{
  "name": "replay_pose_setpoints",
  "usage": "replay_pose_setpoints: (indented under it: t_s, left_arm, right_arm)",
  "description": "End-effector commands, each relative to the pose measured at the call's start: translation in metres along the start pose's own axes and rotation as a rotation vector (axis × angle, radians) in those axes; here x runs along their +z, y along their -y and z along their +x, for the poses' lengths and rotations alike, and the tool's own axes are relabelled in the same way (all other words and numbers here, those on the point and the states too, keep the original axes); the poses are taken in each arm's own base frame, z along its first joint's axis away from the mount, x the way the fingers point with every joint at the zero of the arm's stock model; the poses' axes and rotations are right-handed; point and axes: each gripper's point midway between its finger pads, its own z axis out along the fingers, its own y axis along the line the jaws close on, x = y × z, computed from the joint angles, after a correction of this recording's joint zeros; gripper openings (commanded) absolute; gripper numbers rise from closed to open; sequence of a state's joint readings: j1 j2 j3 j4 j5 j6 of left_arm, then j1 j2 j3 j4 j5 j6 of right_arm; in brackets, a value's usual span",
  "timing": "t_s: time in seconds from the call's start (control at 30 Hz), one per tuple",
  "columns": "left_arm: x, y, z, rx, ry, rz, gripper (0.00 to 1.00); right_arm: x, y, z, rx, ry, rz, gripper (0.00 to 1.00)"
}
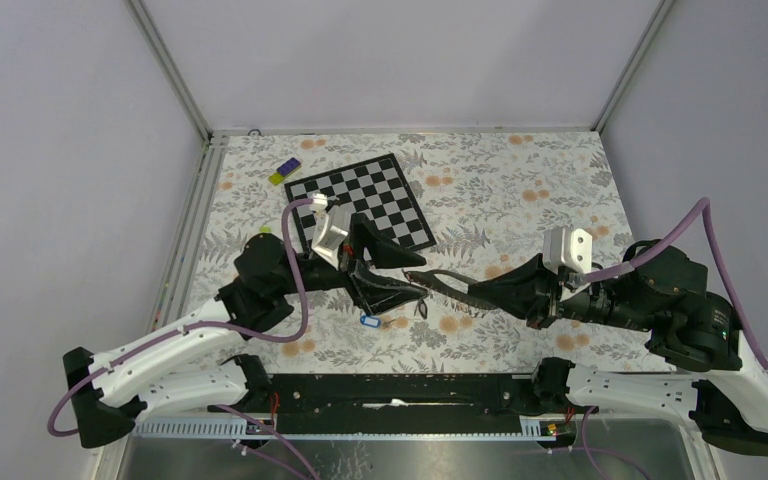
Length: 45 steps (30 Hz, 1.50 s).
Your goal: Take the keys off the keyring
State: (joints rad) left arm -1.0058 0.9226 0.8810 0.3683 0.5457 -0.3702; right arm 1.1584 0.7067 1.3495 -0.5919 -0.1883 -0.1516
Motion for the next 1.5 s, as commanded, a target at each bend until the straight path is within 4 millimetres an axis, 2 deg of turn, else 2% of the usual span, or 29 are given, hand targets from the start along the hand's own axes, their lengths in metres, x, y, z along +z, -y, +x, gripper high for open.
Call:
replay_pose_setpoints:
  t_s: [0.0,0.27,0.77,1.07,1.47]
  left_arm:
    - [-0.003,0.02,-0.035,0.07,0.093,0.062,0.6]
    - [-0.008,0.026,-0.036,0.081,0.093,0.082,0.65]
    - [-0.006,0.023,-0.021,0.072,0.05,0.088,0.61]
    - [-0.006,0.024,-0.018,0.074,0.052,0.103,0.7]
    - [0.001,0.025,-0.018,0.053,0.06,0.136,0.68]
  right_arm:
    - [0.002,-0.002,-0.018,-0.008,0.064,-0.015,0.05]
    - [0.001,-0.003,-0.018,-0.007,0.067,-0.021,0.05]
    - [-0.005,-0.019,-0.027,-0.008,0.098,-0.104,0.06]
    - [-0.011,-0.022,-0.034,-0.009,0.129,-0.115,0.06]
    - [-0.01,-0.022,-0.033,-0.008,0.129,-0.12,0.06]
